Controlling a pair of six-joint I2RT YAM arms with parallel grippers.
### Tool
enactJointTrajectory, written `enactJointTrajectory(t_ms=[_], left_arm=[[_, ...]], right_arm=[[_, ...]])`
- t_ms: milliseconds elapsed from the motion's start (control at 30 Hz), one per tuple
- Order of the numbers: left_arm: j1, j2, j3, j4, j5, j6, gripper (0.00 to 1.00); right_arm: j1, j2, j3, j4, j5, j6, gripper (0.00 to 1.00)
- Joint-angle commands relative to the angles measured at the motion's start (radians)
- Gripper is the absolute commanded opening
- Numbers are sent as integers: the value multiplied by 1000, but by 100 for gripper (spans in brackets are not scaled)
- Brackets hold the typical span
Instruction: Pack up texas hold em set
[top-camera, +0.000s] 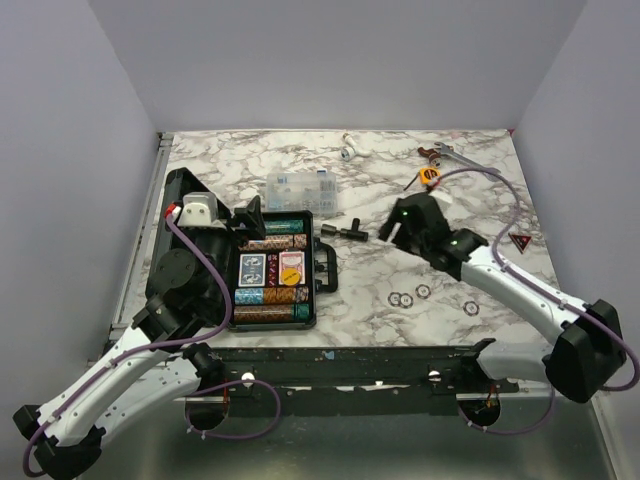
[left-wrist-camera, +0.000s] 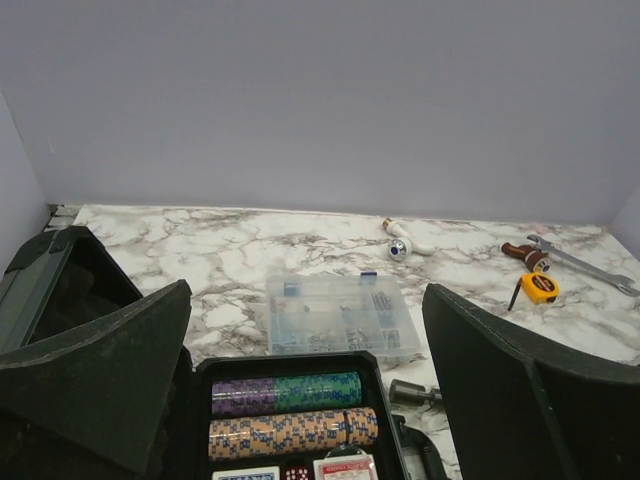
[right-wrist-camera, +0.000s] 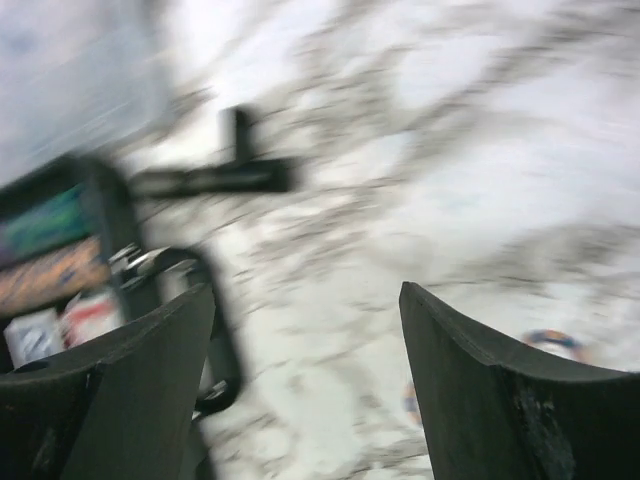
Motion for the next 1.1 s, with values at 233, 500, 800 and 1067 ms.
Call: enactJointTrajectory(t_ms=[233,500,800,1067], left_arm=[[-8,28,29,-25,41,-36,98],[-10,15,29,-24,37,-34,98],[-11,17,30,-23,37,-32,99],[-10,21,29,-23,38,-34,98]], right_arm=[[-492,-177,-270,-356,-106,222,78],[-648,6,-255,-252,-423,-21,77],[-576,79,-250,-239,-515,-65,77],[-449,115,-247,-189,-522,43,74]])
